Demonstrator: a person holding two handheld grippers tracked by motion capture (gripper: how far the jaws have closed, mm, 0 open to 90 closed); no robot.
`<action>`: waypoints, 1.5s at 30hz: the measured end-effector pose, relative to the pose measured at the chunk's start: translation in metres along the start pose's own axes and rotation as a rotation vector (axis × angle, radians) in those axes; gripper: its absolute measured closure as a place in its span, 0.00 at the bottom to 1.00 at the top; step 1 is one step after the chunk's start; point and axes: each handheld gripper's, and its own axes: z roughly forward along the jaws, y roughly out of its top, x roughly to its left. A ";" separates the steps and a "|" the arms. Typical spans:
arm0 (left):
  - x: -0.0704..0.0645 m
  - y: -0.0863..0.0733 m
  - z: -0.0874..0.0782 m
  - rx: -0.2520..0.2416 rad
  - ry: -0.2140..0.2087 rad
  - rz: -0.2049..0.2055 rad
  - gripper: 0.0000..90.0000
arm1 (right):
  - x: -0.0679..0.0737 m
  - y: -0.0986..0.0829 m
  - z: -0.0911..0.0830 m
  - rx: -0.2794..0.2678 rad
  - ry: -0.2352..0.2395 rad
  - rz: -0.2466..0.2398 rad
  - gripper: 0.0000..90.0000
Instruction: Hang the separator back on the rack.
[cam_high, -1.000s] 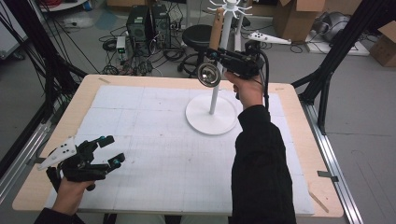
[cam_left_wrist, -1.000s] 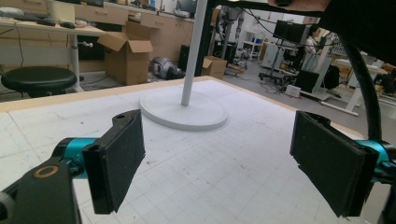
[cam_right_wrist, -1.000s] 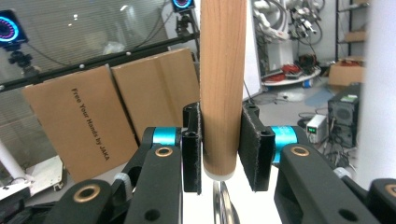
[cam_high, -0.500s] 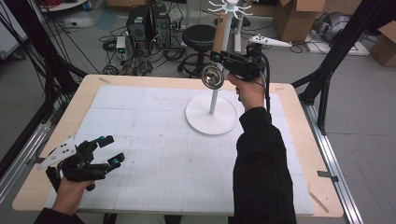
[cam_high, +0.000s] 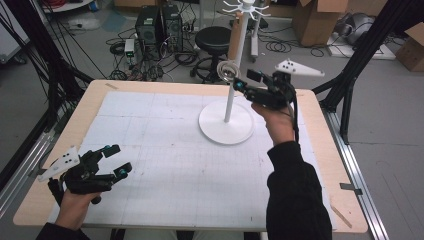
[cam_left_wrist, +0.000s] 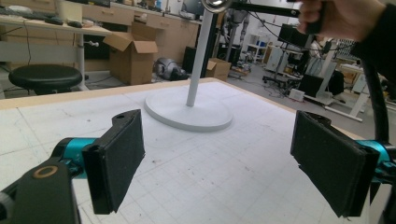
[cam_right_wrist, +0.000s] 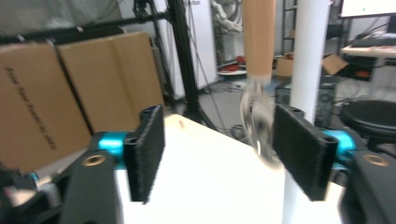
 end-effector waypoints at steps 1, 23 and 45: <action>0.000 0.000 0.000 -0.002 0.001 -0.002 0.20 | 0.003 -0.006 -0.006 0.010 -0.012 -0.013 0.30; 0.000 0.000 -0.002 -0.017 0.025 -0.009 0.19 | 0.028 -0.161 -0.127 0.072 -0.147 -0.063 0.18; -0.003 -0.001 -0.002 -0.014 0.010 -0.002 0.20 | 0.032 -0.170 -0.146 0.069 -0.184 -0.039 0.18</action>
